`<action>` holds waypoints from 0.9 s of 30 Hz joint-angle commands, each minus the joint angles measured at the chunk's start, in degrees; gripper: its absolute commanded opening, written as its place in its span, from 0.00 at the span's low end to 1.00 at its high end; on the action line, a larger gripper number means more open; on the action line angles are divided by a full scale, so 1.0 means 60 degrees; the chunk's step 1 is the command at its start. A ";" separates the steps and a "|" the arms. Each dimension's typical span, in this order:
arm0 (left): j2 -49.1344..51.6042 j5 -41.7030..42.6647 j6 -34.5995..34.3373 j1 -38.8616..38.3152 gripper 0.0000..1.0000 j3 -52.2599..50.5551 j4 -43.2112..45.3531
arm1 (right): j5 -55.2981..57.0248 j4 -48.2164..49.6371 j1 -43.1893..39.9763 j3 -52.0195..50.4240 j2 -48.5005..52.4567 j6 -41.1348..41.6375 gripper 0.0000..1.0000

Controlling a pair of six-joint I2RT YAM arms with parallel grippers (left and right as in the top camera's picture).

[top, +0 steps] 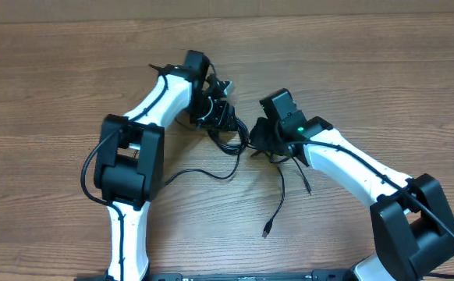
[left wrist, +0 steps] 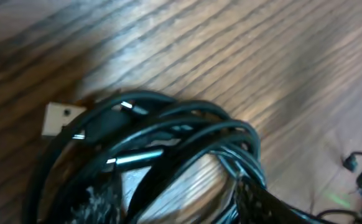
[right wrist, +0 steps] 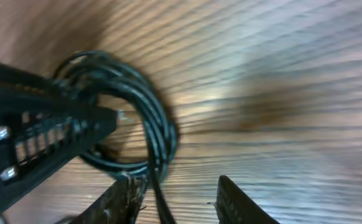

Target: Untangle cables

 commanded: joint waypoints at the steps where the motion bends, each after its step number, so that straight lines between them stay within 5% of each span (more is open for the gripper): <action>1: -0.0018 -0.1665 -0.0273 -0.0324 0.57 0.0066 0.0022 | 0.0160 -0.0743 -0.0120 0.0175 0.0029 0.0484 0.41; 2: -0.0018 -0.1759 -0.0273 -0.0346 0.54 0.0066 0.0025 | -0.0022 -0.0874 -0.0117 0.0171 0.0029 0.0481 0.41; 6: -0.0018 -0.1774 -0.0273 -0.0331 0.14 0.0066 0.0055 | -0.1093 -0.0980 0.0069 0.0044 0.0117 0.0729 0.42; 8: -0.0018 -0.1770 -0.0270 -0.0331 0.04 0.0066 0.0058 | -0.1198 -0.0965 0.0102 -0.0055 0.0233 0.1064 0.42; 15: -0.0018 -0.0386 0.0860 -0.0251 0.04 0.0594 -0.0579 | -0.2131 -0.0925 0.0379 -0.0076 0.0678 0.0973 0.41; 18: -0.0022 0.1840 0.1978 0.0113 0.04 0.0645 -0.0820 | -0.2612 -0.0761 0.0379 -0.0080 0.0678 0.0973 0.41; 22: -0.0022 0.4262 0.3235 0.0918 0.04 0.0645 -0.1337 | -0.6135 0.1045 0.0393 -0.0076 0.0678 0.0820 0.46; 27: -0.0018 0.2954 0.2579 0.1344 0.04 0.0641 -0.1351 | -0.4972 0.1111 0.0382 -0.0076 0.0678 -0.0576 0.67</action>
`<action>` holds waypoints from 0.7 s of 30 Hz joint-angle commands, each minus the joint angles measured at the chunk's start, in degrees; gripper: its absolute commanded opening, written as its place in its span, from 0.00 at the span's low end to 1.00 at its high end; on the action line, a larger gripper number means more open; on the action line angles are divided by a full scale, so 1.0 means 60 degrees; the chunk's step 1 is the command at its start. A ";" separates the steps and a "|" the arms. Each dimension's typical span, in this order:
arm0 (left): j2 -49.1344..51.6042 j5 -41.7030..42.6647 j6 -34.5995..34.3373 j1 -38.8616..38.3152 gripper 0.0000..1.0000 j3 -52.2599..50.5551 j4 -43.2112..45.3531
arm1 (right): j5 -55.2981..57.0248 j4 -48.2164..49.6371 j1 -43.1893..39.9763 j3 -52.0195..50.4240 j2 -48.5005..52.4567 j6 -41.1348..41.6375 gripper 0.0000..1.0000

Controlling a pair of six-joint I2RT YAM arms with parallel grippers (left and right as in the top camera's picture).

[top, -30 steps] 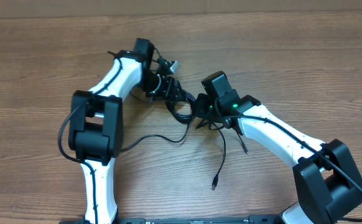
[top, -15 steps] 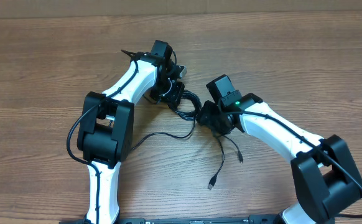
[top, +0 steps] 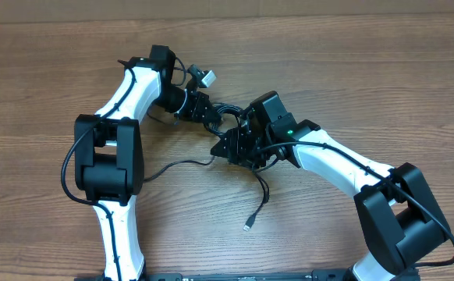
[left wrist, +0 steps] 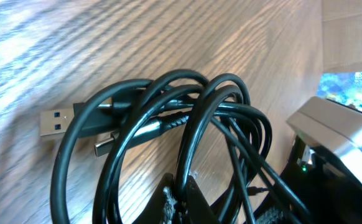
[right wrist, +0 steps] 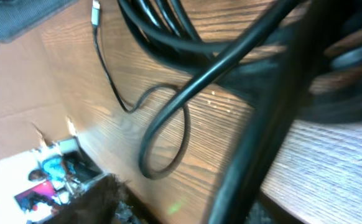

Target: Untangle cables

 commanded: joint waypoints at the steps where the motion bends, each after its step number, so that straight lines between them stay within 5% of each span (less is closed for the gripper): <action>1: 0.0025 -0.0634 -0.0423 -0.0120 0.15 0.0248 0.0102 | 0.0987 -0.0273 0.0033 -0.0007 0.0000 -0.0583 0.79; 3: 0.0025 -0.1614 -0.1002 -0.0284 0.61 0.0248 0.0219 | 0.1781 -0.0605 0.0029 -0.0007 0.0000 -0.0608 0.97; 5: 0.0025 -0.2055 -0.1588 -0.0386 0.66 0.0248 0.0266 | 0.2630 -0.0987 -0.0084 -0.0007 0.0000 -0.0648 1.00; 9: -0.0189 -0.2040 -0.2146 -0.0364 0.58 0.0444 0.0171 | 0.2863 -0.1293 -0.1359 -0.0007 0.0000 -0.0648 1.00; 13: -0.1067 -0.2306 -0.3679 -0.0663 0.65 0.0608 0.0055 | 0.2794 -0.1402 -0.2820 -0.0007 0.0000 -0.0648 1.00; 19: -0.1399 -0.6200 -0.6211 -0.3038 0.71 0.0554 -0.1548 | 0.3111 -0.1745 -0.3989 -0.0007 0.0000 -0.0641 1.00; 21: -0.1366 -0.6889 -0.7417 -0.3850 0.89 0.0532 -0.1639 | 0.3242 -0.1716 -0.3985 -0.0007 0.0000 -0.0645 1.00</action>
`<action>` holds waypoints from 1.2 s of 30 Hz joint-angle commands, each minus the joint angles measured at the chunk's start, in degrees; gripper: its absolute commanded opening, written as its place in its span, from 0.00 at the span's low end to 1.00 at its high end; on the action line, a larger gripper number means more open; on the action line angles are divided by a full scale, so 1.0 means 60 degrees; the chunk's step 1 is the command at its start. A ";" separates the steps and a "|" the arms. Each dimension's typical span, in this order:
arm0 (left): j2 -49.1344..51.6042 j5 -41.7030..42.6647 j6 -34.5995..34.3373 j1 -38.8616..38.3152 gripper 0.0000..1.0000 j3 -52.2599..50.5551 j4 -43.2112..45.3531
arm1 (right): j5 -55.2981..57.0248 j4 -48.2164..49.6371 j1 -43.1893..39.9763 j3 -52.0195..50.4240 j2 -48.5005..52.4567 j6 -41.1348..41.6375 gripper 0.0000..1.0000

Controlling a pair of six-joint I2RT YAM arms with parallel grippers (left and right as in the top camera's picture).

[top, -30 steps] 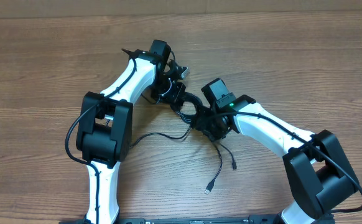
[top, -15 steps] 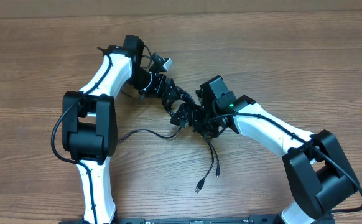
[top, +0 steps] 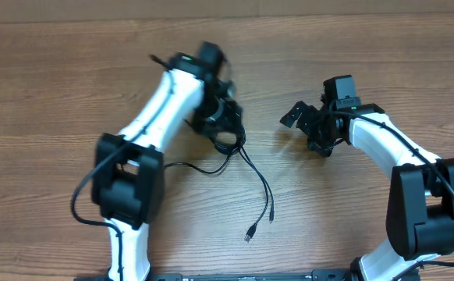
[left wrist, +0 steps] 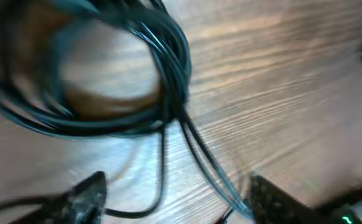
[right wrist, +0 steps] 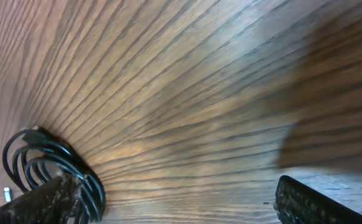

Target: Untangle cables

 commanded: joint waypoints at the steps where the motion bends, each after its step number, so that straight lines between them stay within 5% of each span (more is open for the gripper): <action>1: -0.0073 -0.1887 -0.2215 -0.1268 1.00 0.0040 -0.0062 | 0.0229 0.0051 -0.0033 -0.0007 0.0000 -0.0076 1.00; 5: -0.0073 -0.4113 -0.4284 -0.2175 1.00 -0.0168 -0.0011 | 0.0233 -0.0131 -0.0076 -0.0007 0.0000 -0.0076 1.00; 8: -0.0022 -0.5453 -0.4579 -0.2408 1.00 -0.0259 -0.0025 | 0.0233 -0.0124 -0.0076 -0.0007 0.0000 -0.0080 1.00; 18: -0.0022 -0.4725 -0.3690 -0.2291 0.89 -0.1832 0.0433 | 0.0233 -0.0117 -0.0076 -0.0007 0.0000 -0.0076 1.00; 26: -0.0022 -0.3810 -0.1005 -0.1639 0.58 -0.1883 0.0885 | -0.0882 -0.0124 -0.0076 -0.0007 0.0000 0.0029 1.00; 36: -0.0022 -0.3734 0.1075 -0.0390 0.40 -0.1923 -0.0153 | -0.1126 -0.0076 -0.0076 0.0011 0.0000 0.0025 1.00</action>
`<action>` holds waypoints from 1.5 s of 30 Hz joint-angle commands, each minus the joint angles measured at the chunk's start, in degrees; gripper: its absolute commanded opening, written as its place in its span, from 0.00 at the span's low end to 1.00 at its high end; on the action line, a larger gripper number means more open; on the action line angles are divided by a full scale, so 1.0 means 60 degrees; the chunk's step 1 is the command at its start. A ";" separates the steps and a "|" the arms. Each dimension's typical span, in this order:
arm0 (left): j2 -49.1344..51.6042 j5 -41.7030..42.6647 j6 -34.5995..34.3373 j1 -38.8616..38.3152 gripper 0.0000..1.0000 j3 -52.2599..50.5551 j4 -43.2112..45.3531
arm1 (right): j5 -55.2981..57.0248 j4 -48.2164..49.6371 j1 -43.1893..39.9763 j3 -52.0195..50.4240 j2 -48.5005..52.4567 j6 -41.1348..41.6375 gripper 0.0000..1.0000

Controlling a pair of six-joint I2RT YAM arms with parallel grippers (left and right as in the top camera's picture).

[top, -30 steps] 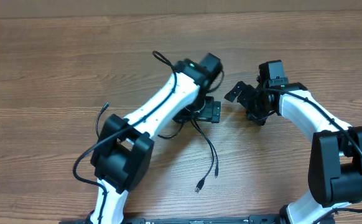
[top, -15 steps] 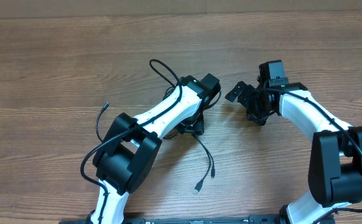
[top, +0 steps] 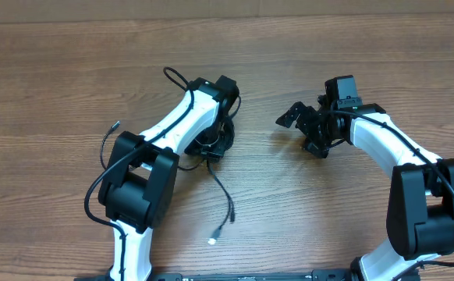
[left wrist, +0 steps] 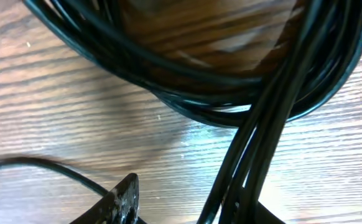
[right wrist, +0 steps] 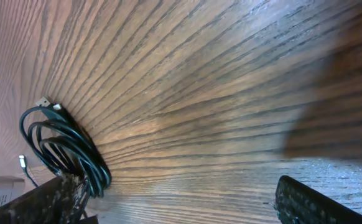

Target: Untangle cables

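The black cable coil (top: pixel 214 143) lies on the wooden table under my left wrist. Two tails run from it toward the front, ending in plugs (top: pixel 212 240). In the left wrist view the coil's loops (left wrist: pixel 187 81) fill the frame. My left gripper (left wrist: pixel 190 196) is open low over the coil, and a few strands (left wrist: pixel 262 155) run between its fingers close against the right one. My right gripper (top: pixel 301 131) stands open and empty to the right of the coil. Its wrist view shows the coil (right wrist: pixel 66 149) far left with a USB plug (right wrist: pixel 43 101).
A thin cable end (top: pixel 115 124) sticks up left of the left arm. Bare wooden table (top: pixel 352 47) lies all round. The arms' bases stand at the front edge.
My left wrist has turned and come down closer over the coil. The coil has shifted a little to the left, and its tails now point front-left. The right gripper stays where it was, open.
Both grippers were first close together at the coil in the middle. Then they were at the coil further left, the right one among its strands. Later the right gripper stood apart, open and empty, with the coil under the left one, where it remains.
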 commanded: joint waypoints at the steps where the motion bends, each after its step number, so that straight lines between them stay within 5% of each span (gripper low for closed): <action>1: -0.0022 0.0033 0.0816 0.0153 0.35 -0.0036 0.0069 | 0.0055 0.0029 -0.0036 0.0011 0.0000 0.0015 1.00; 3: -0.0022 0.0044 0.0732 0.0171 0.04 -0.0036 0.0506 | 0.0368 0.0018 -0.0036 0.0011 0.0000 0.0018 1.00; 8: -0.0025 0.0095 0.1056 0.0175 0.04 0.0168 0.1271 | 0.0550 0.0029 -0.0036 0.0011 0.0000 0.0018 1.00; 11: -0.0095 0.1650 0.4255 0.0175 0.04 0.0710 0.0623 | 0.0550 0.0084 -0.0036 0.0011 0.0000 0.0018 1.00; 14: -0.0095 0.2663 0.6182 0.0175 0.04 0.0769 0.0251 | 0.0470 0.0062 -0.0036 0.0011 0.0000 0.0022 1.00; 16: -0.0095 0.4721 0.8404 0.0175 0.04 0.0769 0.0036 | 0.0470 0.0004 -0.0036 0.0011 0.0000 -0.0044 1.00; 18: -0.0095 0.6481 1.0444 0.0178 0.04 0.0769 -0.0404 | 0.0474 -0.0765 -0.0036 0.0011 0.0000 -0.2014 1.00; 21: -0.0095 0.6466 1.0852 0.0444 0.04 0.0769 -0.0510 | 0.0401 -0.1559 -0.0036 0.0011 0.0000 -0.2630 1.00; 27: -0.0091 0.7410 1.1224 0.1858 0.04 0.0761 -0.0947 | -0.4601 -0.0769 -0.0036 0.0011 0.0000 -0.2827 1.00; 32: -0.0091 0.8204 1.2841 0.2076 0.04 0.0499 -0.1541 | -0.4750 -0.0244 0.0000 0.0011 0.0000 -0.0055 0.93; 35: -0.0084 0.8717 1.3067 0.2076 0.04 -0.0277 -0.0874 | -0.4754 -0.0612 0.0004 0.0011 0.0000 0.1545 0.76; 38: -0.0084 0.9114 1.3067 0.2076 0.04 -0.0772 -0.0324 | -0.4743 -0.0597 0.0284 0.0011 0.0000 0.1574 0.67; 45: -0.0084 0.9548 1.4065 0.2076 0.04 -0.0805 -0.0761 | -0.3625 -0.0251 0.0958 0.0011 0.0000 0.1789 0.65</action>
